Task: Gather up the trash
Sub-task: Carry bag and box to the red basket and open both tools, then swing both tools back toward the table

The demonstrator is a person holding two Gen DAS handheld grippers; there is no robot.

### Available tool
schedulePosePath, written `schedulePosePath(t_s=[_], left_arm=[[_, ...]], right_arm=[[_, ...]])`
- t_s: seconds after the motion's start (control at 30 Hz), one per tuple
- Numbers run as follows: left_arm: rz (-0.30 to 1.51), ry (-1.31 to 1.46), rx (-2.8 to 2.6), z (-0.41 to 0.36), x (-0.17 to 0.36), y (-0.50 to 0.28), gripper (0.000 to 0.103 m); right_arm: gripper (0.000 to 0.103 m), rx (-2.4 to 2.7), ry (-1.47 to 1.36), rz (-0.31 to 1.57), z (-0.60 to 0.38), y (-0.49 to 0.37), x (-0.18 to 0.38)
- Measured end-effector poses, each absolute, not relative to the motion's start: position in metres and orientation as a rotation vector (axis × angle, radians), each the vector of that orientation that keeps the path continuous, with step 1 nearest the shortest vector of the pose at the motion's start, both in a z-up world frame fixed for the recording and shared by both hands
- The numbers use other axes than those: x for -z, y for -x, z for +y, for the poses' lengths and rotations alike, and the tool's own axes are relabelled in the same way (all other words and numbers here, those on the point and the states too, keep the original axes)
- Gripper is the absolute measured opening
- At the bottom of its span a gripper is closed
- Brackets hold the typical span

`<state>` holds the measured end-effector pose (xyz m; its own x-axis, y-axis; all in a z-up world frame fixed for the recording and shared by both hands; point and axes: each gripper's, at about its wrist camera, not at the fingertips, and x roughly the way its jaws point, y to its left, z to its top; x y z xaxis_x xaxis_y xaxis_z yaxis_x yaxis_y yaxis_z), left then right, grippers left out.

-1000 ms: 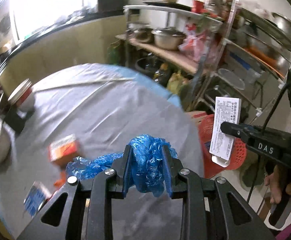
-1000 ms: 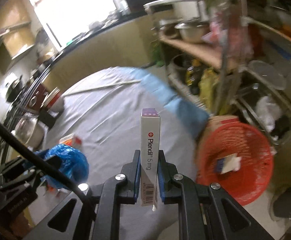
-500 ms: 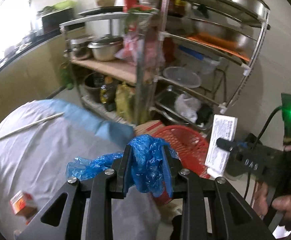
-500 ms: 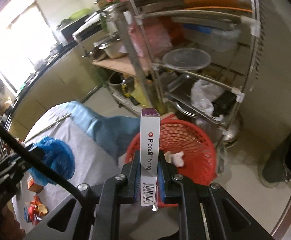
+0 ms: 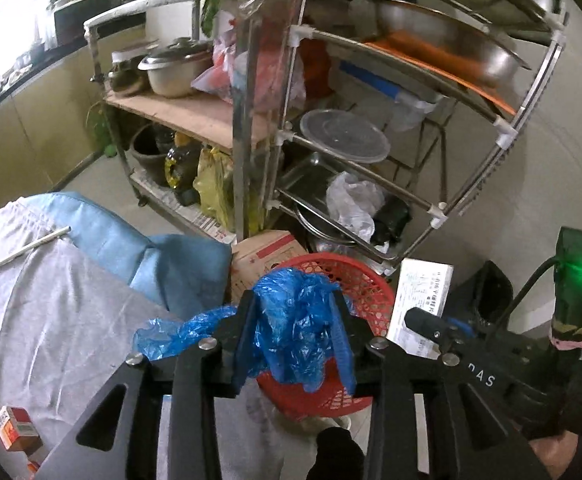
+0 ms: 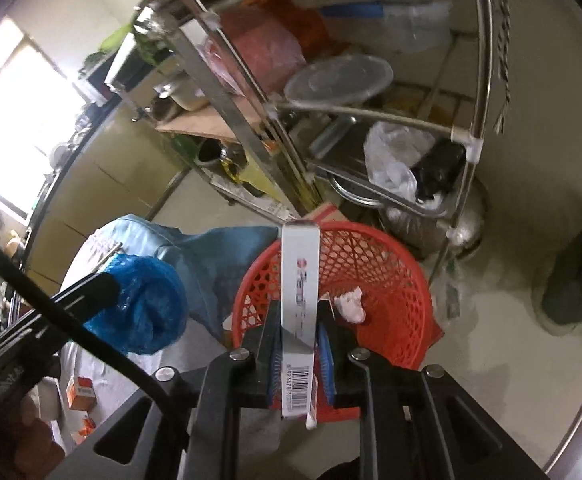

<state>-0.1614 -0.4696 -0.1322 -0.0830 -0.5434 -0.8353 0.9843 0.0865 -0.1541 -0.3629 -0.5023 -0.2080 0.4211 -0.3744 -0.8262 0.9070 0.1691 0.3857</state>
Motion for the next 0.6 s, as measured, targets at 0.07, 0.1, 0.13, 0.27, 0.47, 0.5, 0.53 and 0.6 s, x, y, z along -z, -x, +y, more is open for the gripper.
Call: schedulePosePath(t_s=[0.07,0.1,0.13,0.27,0.47,0.5,0.53,0.6], left_arm=[[0.933,-0.625,1.416,-0.471,0.134,0.16,0.037],[0.935,-0.621,1.415,-0.471,0.134,0.159,0.037],[0.941,-0.616,1.416,-0.471,0.134,0.158,0.037],[0.957,-0.616,1.436,-0.469,0.134,0.158,0.038],[1.003,-0.555,1.371,-0.438,0.135,0.127,0.043],[1.011,-0.547,1.348,-0.43,0.135,0.119,0.043],[1.013,-0.539,1.321,-0.418,0.135,0.11,0.043],[1.007,-0.528,1.254,-0.392,0.134,0.092,0.044]], right_arm=[[0.02,1.009,-1.027,0.651,-0.505,0.363,0.211],[0.02,1.008,-1.038,0.652,-0.506,0.364,0.212],[0.02,1.006,-1.055,0.651,-0.508,0.365,0.214],[0.02,1.012,-1.066,0.66,-0.515,0.363,0.212],[0.02,0.998,-1.027,0.673,-0.519,0.352,0.199],[0.02,0.994,-1.023,0.675,-0.519,0.349,0.198],[0.02,0.986,-1.017,0.677,-0.519,0.345,0.195],[0.02,0.955,-0.994,0.687,-0.517,0.331,0.189]])
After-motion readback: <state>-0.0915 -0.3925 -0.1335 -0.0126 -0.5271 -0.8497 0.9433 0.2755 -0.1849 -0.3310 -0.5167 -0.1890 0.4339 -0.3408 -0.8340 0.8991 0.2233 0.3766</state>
